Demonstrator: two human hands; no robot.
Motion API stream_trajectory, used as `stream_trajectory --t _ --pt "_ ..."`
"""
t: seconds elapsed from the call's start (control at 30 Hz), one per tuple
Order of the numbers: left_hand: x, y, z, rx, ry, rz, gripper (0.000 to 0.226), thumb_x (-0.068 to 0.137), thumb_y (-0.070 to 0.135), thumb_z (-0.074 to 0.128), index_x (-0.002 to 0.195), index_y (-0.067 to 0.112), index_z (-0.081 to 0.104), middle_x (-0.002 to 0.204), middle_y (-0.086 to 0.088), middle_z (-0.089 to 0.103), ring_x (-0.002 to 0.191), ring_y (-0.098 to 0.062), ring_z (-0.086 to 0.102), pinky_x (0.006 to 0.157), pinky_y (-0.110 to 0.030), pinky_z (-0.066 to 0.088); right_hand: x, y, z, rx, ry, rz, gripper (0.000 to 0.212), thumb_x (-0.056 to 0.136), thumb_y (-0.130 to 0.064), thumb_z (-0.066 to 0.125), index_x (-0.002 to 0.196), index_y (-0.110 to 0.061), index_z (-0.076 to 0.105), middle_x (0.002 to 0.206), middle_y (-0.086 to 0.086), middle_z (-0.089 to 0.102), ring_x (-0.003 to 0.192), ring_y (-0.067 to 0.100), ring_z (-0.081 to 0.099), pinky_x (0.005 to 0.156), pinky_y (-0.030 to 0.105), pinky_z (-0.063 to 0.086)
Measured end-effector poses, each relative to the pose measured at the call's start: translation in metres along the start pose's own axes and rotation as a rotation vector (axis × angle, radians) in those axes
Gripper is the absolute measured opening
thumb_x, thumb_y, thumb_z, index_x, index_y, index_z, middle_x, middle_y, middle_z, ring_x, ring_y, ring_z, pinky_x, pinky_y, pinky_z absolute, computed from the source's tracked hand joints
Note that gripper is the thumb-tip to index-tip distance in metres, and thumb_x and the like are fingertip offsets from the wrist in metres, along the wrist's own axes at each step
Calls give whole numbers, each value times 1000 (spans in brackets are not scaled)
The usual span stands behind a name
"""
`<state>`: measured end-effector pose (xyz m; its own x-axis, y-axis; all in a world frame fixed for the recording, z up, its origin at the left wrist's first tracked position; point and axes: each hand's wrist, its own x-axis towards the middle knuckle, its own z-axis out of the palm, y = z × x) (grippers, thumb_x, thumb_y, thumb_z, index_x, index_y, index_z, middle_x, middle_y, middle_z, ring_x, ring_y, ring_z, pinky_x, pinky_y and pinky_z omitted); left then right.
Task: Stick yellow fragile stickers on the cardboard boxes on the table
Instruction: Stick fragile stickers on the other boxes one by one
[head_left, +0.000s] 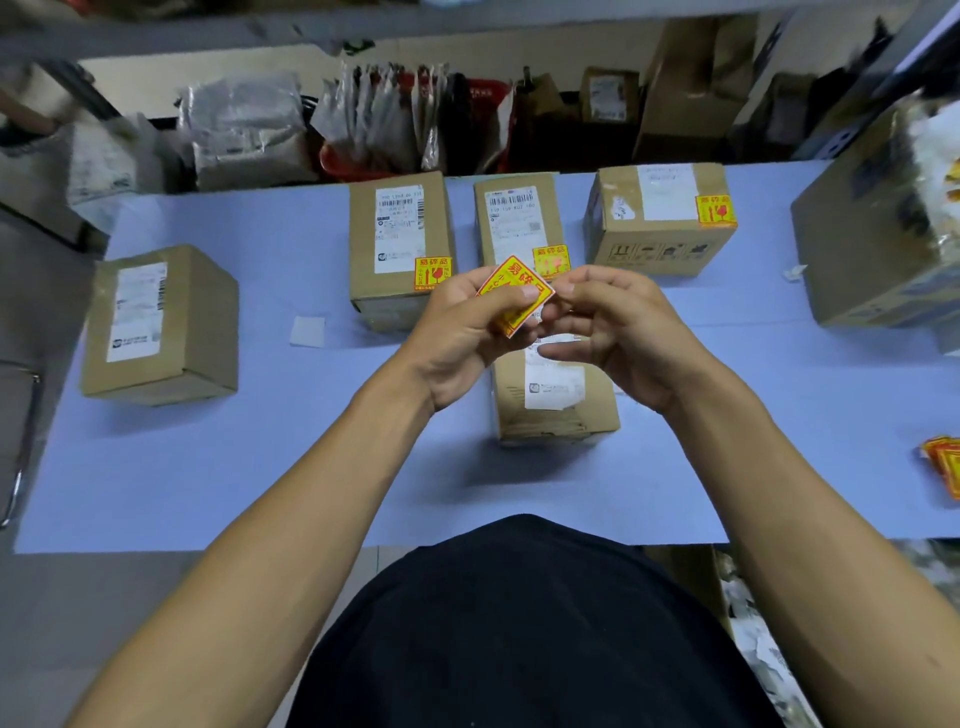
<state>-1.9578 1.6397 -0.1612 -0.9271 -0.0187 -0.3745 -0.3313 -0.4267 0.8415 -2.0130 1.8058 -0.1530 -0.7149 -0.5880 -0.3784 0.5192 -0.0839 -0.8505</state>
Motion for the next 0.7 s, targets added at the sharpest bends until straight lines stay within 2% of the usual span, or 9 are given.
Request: stream_trajectory --t 0.17,0.47,0.63,0.7 --pt "-6 4 -6 15 -54 7 18 92 2 59 85 13 71 69 -4 69 55 -8 62 57 -21 53 -1 1 5 -17 -67 -19 16 95 -10 59 83 -12 70 78 7 69 74 19 70 62 31 61" --pt "-8 2 -2 47 -19 46 13 91 0 62 89 10 69 70 -4 70 58 -10 65 57 -22 53 -5 4 6 -114 -40 -72 23 98 -10 55 81 -15 67 74 4 67 73 13 67 61 30 60" --pt "-6 1 2 35 2 50 21 90 -2 62 82 15 72 69 -2 70 56 -10 64 56 -21 54 -7 2 1 -81 -30 -51 13 94 -16 59 88 -11 70 80 7 71 78 17 69 60 32 60" --pt "-5 1 3 33 5 52 20 90 -3 61 83 13 71 69 -3 69 56 -11 64 56 -21 54 -7 1 -1 -79 -32 -60 15 94 -14 60 84 -13 72 81 8 71 77 16 70 61 31 61"
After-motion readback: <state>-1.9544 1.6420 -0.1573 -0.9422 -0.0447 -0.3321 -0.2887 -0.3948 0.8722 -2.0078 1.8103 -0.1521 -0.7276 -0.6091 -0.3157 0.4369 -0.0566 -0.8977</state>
